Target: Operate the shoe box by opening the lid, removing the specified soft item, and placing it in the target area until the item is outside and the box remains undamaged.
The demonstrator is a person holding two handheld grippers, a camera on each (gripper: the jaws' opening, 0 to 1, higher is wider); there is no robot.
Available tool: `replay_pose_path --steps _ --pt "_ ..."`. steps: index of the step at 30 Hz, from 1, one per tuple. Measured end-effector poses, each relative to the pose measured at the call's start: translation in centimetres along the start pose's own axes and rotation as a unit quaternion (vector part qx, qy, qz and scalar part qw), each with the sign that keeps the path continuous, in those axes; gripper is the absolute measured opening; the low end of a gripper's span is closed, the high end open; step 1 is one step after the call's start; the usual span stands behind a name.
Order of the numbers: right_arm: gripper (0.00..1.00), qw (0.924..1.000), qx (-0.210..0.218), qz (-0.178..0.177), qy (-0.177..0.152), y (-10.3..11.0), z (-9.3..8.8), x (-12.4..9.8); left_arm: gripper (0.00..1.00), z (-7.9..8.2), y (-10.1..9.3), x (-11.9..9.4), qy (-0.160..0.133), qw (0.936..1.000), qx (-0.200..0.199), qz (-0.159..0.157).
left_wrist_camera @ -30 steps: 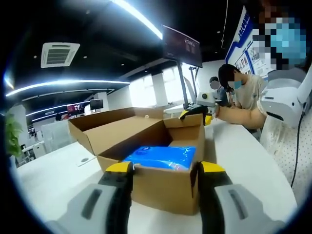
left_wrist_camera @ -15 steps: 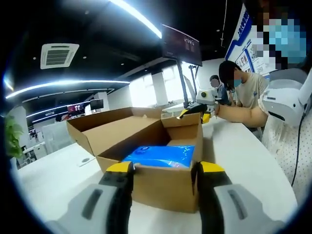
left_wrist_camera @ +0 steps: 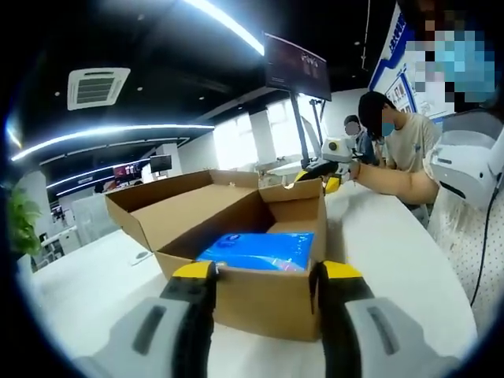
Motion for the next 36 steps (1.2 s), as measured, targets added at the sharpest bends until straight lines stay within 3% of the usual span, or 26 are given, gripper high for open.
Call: replay_pose_path --steps 12,20,36 --pt "0.46 0.9999 -0.004 -0.003 0.009 -0.4 -0.1 -0.1 0.53 0.1 0.1 0.3 0.008 1.0 -0.001 0.006" --pt "0.29 0.9999 -0.001 -0.002 -0.015 -0.7 1.0 -1.2 0.53 0.2 0.1 0.4 0.023 0.9996 -0.005 0.015" --pt "0.26 0.9995 -0.018 -0.027 -0.001 -0.9 0.7 -0.1 0.53 0.0 -0.1 0.6 0.058 0.9971 -0.021 0.043"
Point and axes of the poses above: the point that each gripper's makers call its tool centre point, and the gripper's own axes: x roughly forward along the fingers, y roughly to its left, z roughly out of its top, the point moved 1 cm from there along -x, roughly backward along the fingers, and after that the axes turned 6 degrees about y, right-handed, at the moved point
